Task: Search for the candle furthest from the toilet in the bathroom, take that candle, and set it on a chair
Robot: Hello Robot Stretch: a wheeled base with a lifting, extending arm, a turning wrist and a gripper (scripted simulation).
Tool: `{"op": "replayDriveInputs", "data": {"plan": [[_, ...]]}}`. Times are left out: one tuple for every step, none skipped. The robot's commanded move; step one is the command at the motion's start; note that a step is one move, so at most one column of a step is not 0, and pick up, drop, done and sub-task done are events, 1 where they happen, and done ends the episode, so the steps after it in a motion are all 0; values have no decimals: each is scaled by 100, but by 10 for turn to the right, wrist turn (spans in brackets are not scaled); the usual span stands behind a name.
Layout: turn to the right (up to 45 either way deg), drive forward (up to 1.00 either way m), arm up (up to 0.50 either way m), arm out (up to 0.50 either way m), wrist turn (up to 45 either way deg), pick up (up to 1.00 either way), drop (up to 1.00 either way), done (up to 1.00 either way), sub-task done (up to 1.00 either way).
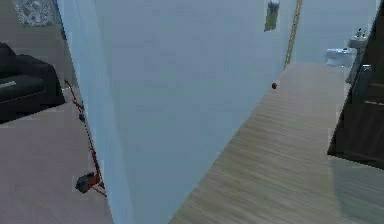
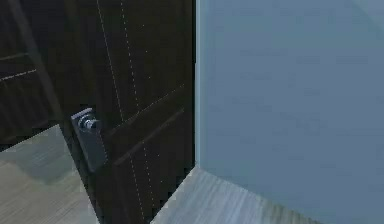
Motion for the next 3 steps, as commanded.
{"op": "replayDriveInputs", "data": {"plan": [[0, 50, 0, 0, 0, 0, 0, 0, 0], [450, 0, 0, 0, 0, 0, 0, 0, 0], [450, 0, 0, 0, 0, 0, 0, 0, 0]]}}
